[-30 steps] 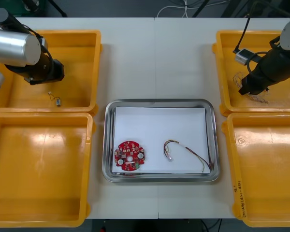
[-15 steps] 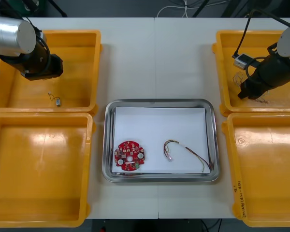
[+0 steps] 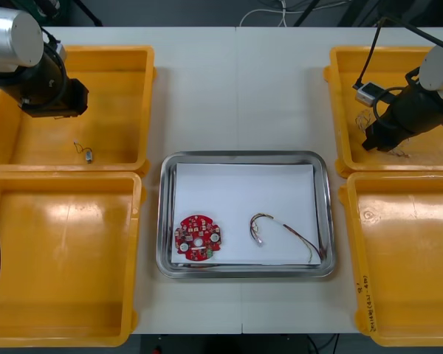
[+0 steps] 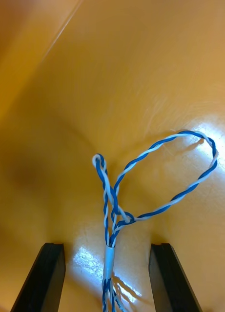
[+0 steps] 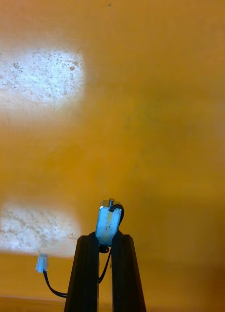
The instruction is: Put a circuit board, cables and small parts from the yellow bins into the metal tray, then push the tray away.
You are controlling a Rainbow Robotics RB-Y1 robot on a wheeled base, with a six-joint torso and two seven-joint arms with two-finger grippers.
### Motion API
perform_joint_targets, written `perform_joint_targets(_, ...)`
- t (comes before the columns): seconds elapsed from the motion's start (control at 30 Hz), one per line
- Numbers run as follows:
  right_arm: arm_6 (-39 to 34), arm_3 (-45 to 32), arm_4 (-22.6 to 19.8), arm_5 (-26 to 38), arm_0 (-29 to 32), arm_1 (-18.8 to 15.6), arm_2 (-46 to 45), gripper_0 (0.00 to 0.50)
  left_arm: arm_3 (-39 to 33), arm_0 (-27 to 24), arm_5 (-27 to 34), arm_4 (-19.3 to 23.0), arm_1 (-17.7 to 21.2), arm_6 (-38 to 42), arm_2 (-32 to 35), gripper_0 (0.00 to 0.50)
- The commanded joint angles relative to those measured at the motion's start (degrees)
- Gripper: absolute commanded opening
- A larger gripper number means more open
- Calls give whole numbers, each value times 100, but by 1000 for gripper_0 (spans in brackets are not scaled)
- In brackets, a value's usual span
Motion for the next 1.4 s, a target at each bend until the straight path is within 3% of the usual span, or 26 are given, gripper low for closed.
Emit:
perform_joint_targets(0.03, 14, -65, 49, -60, 69, 79, -172, 499, -468, -251, 396, -121, 204, -432, 199, 0)
perform_joint_targets(0.07, 5, -65, 49, -52, 69, 79, -172, 499, -591, -251, 510, -121, 204, -406, 234, 0)
perform_joint_targets(0.1, -4, -65, 58, -60, 69, 79, -181, 370, -635, -251, 563, -121, 204, -397, 252, 0)
perform_joint_targets(0.13, -4, -65, 49, -60, 78, 87, -181, 322, -731, -260, 651, -121, 204, -388, 269, 0)
perform_joint_targets(0.27, -22, -65, 31, -60, 78, 87, -172, 278, -1057, -260, 1003, -130, 204, -336, 313, 0)
perform_joint_targets(0.3, -30, -65, 31, -60, 78, 79, -172, 172, -1144, -260, 1091, -130, 204, -318, 313, 0)
perform_joint_targets(0.33, -30, -56, 31, -60, 78, 87, -172, 111, -1206, -260, 1152, -139, 204, -301, 313, 0)
perform_joint_targets(0.37, -30, -65, 22, -60, 78, 79, -172, 111, -1320, -260, 1266, -156, 186, -283, 313, 0)
perform_joint_targets(0.4, -39, -65, 22, -60, 78, 87, -172, 24, -1373, -260, 1328, -165, 169, -274, 313, 0)
perform_joint_targets(0.43, -48, -65, 22, -60, 69, 87, -172, 0, -1478, -260, 1425, -191, 133, -239, 313, 0)
perform_joint_targets(0.97, -39, -144, -136, -104, -36, 0, -216, 0, -2542, -251, 2506, -815, -649, 7, 515, 0)
perform_joint_targets(1.4, -22, -285, -118, 678, -282, -176, -638, 0, -3166, -242, 2510, -1246, -1387, 209, 506, 0)
